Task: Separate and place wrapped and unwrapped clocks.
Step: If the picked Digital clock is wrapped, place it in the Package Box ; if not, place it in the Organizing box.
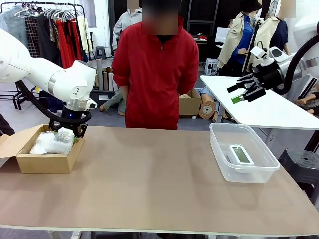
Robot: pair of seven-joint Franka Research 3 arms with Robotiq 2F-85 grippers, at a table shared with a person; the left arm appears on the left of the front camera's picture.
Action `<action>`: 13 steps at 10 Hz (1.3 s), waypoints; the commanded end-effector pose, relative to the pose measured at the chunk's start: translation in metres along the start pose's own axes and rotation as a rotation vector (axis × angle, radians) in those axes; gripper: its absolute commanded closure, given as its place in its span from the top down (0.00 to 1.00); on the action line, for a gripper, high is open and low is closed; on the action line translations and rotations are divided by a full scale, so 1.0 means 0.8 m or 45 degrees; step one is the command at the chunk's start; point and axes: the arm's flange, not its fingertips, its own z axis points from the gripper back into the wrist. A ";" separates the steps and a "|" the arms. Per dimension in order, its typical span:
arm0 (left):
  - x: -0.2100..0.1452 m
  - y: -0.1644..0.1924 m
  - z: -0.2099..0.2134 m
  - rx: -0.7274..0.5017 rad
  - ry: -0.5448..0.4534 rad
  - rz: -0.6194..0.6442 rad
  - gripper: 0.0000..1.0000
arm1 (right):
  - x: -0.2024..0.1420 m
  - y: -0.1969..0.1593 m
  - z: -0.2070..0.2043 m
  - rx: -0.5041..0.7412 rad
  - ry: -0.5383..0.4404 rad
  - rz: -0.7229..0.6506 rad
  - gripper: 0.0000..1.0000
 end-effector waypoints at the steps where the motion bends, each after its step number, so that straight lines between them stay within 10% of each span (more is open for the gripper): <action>1: 0.006 0.005 -0.002 -0.027 0.002 -0.009 0.00 | 0.001 0.002 0.001 0.002 -0.002 0.022 1.00; 2: 0.007 0.005 -0.004 -0.025 0.001 -0.004 0.00 | 0.001 0.002 0.001 0.002 -0.002 0.022 1.00; 7: 0.014 0.007 -0.011 -0.026 -0.002 0.016 0.93 | 0.001 0.002 0.001 0.002 -0.002 0.022 1.00; 13: 0.016 0.016 0.002 -0.033 -0.031 0.035 1.00 | 0.001 0.002 0.001 0.002 -0.002 0.022 1.00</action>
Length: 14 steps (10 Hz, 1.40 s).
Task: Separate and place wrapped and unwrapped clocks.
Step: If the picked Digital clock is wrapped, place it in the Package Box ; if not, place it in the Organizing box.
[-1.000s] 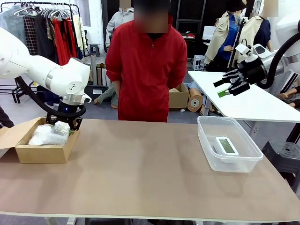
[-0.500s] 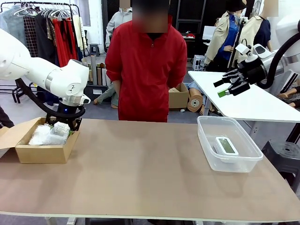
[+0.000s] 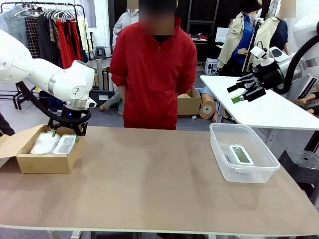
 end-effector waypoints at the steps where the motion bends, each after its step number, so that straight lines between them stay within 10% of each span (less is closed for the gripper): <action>1: -0.002 0.012 0.010 -0.029 -0.017 0.014 1.00 | 0.001 0.002 0.001 0.002 -0.002 0.022 1.00; 14: -0.002 0.013 0.027 -0.026 -0.033 0.030 1.00 | 0.001 0.002 0.001 0.002 -0.002 0.022 1.00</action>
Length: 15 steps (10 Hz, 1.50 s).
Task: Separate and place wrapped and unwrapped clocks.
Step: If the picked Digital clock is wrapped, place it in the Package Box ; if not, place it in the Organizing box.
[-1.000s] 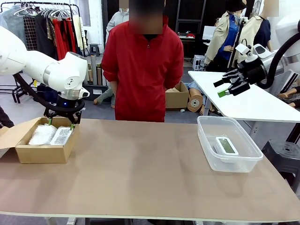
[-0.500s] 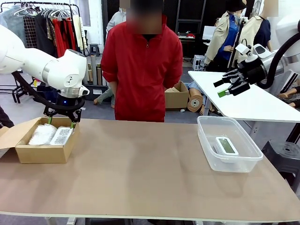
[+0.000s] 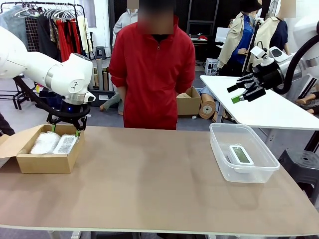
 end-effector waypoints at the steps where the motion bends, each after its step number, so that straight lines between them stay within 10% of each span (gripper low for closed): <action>1: 0.001 0.003 0.000 -0.002 -0.003 -0.004 1.00 | 0.001 0.002 0.001 0.002 -0.002 0.022 1.00; 6: 0.003 0.049 0.030 -0.202 0.206 -0.303 1.00 | 0.001 0.002 0.001 0.002 -0.002 0.022 1.00; 9: 0.001 0.085 0.057 -0.546 0.325 -0.835 1.00 | 0.001 0.002 0.001 0.002 -0.002 0.022 1.00; 15: -0.005 0.109 0.110 -1.028 -0.271 -1.310 1.00 | 0.001 0.002 0.001 0.002 -0.002 0.022 1.00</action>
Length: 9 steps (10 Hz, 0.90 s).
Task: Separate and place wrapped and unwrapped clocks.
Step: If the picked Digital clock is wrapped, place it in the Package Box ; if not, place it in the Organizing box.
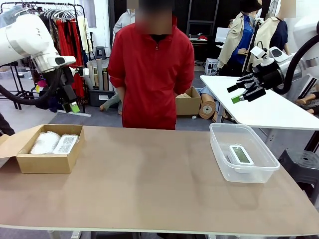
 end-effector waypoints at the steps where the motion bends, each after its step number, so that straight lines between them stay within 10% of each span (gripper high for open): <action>1: -0.012 -0.009 -0.006 -0.084 -0.110 -0.197 1.00 | 0.001 0.002 0.001 0.002 -0.002 0.022 1.00; 3: -0.023 -0.014 0.003 -0.143 -0.148 -0.412 1.00 | 0.001 0.002 0.001 0.002 -0.002 0.022 1.00; 9: -0.002 -0.010 0.004 -0.095 -0.126 -0.338 1.00 | 0.001 0.002 0.001 0.002 -0.002 0.022 1.00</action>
